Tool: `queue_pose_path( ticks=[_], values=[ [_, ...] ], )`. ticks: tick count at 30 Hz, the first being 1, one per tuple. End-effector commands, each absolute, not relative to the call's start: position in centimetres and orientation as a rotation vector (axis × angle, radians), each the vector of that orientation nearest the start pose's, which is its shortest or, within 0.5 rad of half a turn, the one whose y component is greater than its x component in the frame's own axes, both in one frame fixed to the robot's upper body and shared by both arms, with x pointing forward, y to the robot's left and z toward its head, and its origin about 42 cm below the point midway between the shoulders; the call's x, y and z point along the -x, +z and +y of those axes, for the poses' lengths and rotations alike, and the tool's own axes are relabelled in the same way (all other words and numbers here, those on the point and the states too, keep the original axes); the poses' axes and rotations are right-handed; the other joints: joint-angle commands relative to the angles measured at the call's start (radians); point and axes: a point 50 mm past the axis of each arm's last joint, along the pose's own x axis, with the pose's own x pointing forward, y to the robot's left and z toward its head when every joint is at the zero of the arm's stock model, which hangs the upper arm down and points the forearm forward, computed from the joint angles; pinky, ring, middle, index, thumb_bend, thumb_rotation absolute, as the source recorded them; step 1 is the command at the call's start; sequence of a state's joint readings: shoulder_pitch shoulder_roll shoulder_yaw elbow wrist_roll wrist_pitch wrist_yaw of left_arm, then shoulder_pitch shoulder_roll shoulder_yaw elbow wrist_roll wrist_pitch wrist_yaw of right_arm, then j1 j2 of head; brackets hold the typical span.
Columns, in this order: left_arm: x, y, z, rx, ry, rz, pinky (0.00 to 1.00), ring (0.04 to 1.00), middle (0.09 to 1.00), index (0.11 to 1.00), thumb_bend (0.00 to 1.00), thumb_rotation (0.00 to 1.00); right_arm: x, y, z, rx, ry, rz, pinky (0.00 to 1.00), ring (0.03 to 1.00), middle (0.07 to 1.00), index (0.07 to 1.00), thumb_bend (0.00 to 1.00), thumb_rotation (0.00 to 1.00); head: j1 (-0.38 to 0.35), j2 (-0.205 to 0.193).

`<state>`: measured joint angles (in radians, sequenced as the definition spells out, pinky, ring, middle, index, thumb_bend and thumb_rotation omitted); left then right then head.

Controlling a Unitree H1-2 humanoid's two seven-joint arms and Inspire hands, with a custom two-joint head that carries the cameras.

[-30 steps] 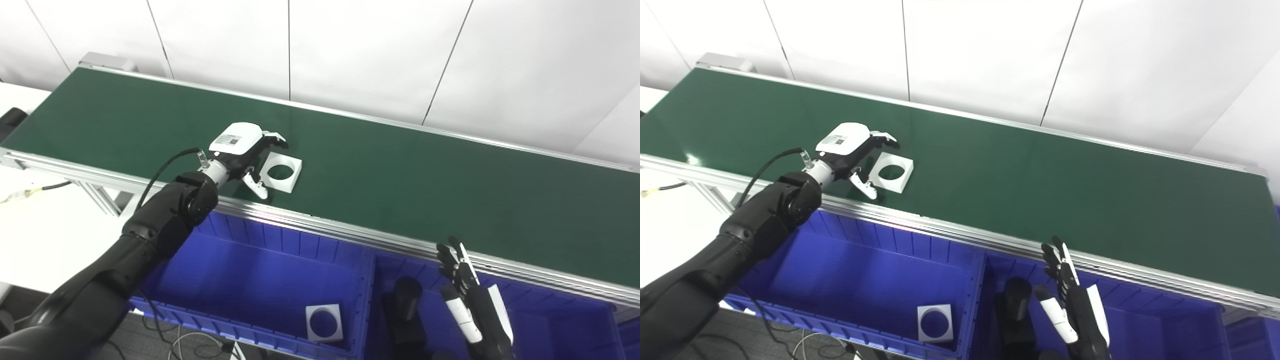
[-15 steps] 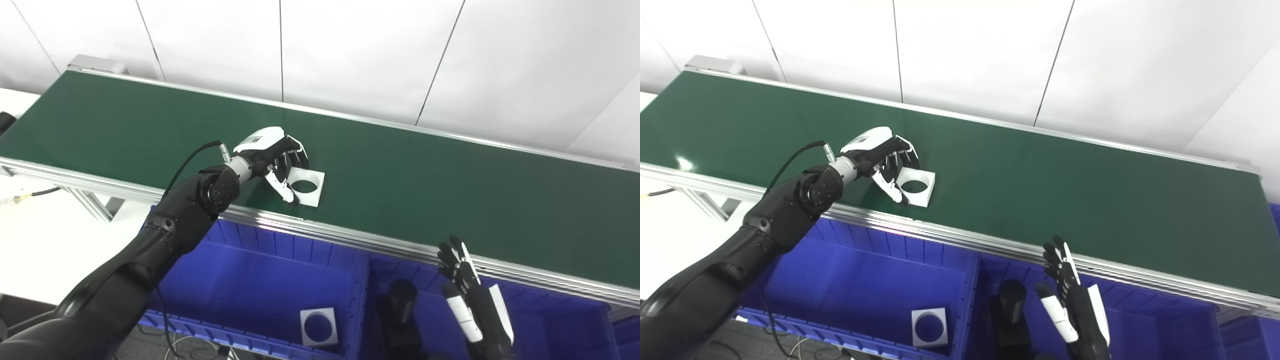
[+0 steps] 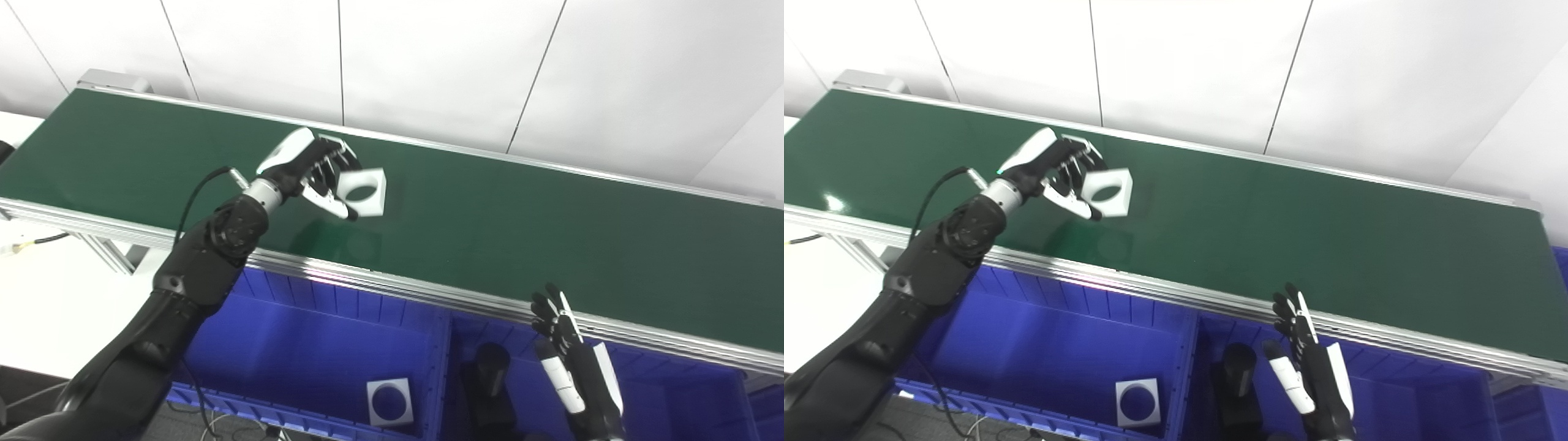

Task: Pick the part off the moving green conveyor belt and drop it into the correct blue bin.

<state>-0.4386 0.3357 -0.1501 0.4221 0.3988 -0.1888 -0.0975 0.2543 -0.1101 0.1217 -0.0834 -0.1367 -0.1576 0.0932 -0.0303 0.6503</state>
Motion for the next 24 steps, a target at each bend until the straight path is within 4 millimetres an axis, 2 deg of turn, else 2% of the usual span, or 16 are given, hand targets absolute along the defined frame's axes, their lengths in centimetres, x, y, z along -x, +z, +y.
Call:
queue_pose_path(
  ticks=[1,5,9,12,16,19,24],
  values=[
    [-41.8,17.1,27.1,-0.725,-0.226,-0.308,0.33,0.395,0.487,0.517,0.50,0.00,-19.8,8.2,-21.3,0.225,0.188,-0.058,0.90,0.930,0.928,0.992,0.70,0.90,-0.034,0.006],
    [-39.6,17.2,26.6,-0.643,-0.212,-0.356,0.31,0.394,0.482,0.515,0.50,0.00,-19.7,8.3,-20.5,0.227,0.184,-0.062,0.90,0.929,0.926,0.991,0.72,0.91,-0.101,0.024],
    [-37.2,16.4,25.2,-0.550,-0.235,-0.380,0.29,0.390,0.471,0.518,0.50,0.00,-19.8,8.3,-19.6,0.226,0.181,-0.068,0.93,0.936,0.924,0.988,0.73,0.92,-0.169,0.049],
    [-35.4,15.9,24.3,-0.514,-0.262,-0.407,0.28,0.381,0.471,0.520,0.49,0.00,-19.9,8.6,-18.7,0.224,0.177,-0.061,0.92,0.936,0.924,0.988,0.74,0.93,-0.239,0.071],
    [-32.8,15.4,22.9,-0.490,-0.301,-0.393,0.28,0.384,0.475,0.520,0.49,0.00,-20.1,8.9,-17.8,0.224,0.166,-0.055,0.92,0.930,0.917,0.982,0.77,0.95,-0.294,0.088],
    [-31.6,14.1,22.6,-0.480,-0.330,-0.361,0.32,0.406,0.478,0.514,0.49,0.00,-20.1,9.2,-17.2,0.219,0.164,-0.050,0.93,0.930,0.917,0.984,0.78,0.97,-0.316,0.098],
    [-29.6,10.7,22.8,-0.522,-0.405,-0.321,0.33,0.394,0.487,0.521,0.49,0.00,-20.3,9.8,-16.4,0.222,0.167,-0.040,0.92,0.934,0.922,0.988,0.79,0.98,-0.375,0.127]
  ],
)
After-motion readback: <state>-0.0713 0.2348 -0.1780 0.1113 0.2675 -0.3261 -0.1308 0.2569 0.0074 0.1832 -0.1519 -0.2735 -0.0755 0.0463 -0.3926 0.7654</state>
